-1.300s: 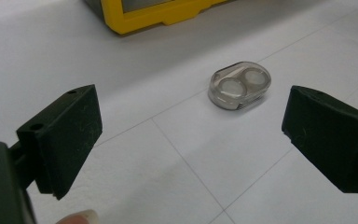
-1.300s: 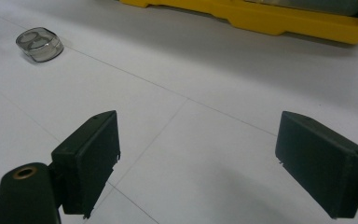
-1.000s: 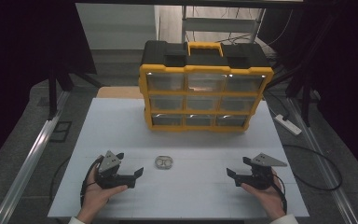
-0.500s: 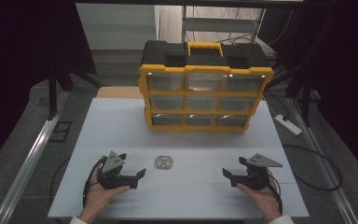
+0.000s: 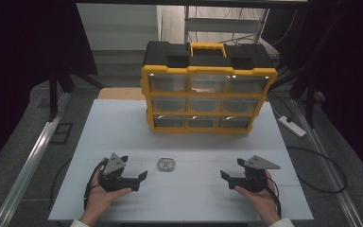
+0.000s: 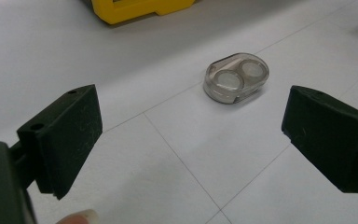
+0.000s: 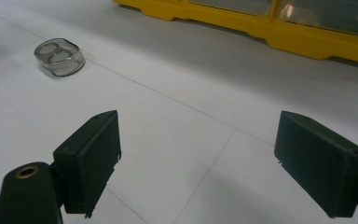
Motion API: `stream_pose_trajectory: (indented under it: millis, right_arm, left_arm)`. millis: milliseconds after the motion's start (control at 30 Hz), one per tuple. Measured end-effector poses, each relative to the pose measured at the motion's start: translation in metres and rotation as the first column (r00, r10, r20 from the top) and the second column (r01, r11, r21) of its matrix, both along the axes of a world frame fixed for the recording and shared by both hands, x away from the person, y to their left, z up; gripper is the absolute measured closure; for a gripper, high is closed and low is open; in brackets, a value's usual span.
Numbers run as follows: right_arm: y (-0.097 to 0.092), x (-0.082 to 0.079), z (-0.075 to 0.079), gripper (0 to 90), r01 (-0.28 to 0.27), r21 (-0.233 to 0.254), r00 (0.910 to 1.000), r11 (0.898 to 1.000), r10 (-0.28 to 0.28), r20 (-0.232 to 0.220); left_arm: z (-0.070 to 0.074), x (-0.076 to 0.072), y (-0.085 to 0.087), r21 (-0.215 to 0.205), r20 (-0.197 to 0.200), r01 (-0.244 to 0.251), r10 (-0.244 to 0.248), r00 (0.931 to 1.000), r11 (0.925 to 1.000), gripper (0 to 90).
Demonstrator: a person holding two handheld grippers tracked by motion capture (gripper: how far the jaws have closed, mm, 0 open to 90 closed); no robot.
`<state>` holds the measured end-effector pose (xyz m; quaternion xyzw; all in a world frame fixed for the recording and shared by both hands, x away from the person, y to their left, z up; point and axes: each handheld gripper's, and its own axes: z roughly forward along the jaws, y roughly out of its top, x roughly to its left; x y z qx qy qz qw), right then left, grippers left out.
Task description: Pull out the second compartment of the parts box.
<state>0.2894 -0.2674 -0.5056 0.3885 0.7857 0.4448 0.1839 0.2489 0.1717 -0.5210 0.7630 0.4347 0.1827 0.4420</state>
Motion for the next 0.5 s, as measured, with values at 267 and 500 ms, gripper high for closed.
stream_pose_trajectory:
  millis: [267, 500]
  right_arm:
    - [0.012, -0.001, 0.000, 14.0, -0.030, 0.001, 0.9995, 1.000, 0.030, 0.008]
    - [0.017, -0.001, 0.000, 14.0, -0.039, -0.009, 0.9991, 0.999, 0.039, 0.016]
  left_arm:
    - [0.000, 0.000, -0.001, -0.008, -0.006, 0.001, -0.001, 1.0000, 1.0000, 5.8]
    - [-0.001, 0.000, -0.002, -0.004, -0.004, 0.007, -0.007, 1.0000, 1.0000, 5.7]
